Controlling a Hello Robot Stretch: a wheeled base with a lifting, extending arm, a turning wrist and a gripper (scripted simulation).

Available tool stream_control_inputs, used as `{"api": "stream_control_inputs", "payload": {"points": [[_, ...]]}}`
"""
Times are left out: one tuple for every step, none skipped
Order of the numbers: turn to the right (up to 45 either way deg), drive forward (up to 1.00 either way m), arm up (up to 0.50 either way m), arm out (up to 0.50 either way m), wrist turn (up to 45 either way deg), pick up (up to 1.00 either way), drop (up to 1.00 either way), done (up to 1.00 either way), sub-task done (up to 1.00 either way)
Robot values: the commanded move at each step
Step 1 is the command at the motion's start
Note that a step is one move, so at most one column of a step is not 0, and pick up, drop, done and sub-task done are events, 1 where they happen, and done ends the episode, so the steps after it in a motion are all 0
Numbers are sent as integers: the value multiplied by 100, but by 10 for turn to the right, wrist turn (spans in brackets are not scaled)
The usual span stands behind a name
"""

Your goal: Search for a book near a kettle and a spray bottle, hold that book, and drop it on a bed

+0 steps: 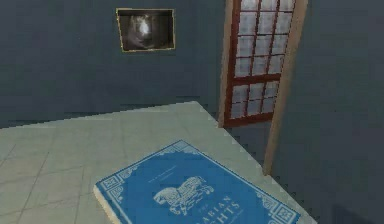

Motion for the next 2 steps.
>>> {"api": "stream_control_inputs", "payload": {"points": [[0, 100, 0, 0, 0, 0, 0, 0, 0], [30, 0, 0, 0, 0, 0, 0, 0, 0]]}}
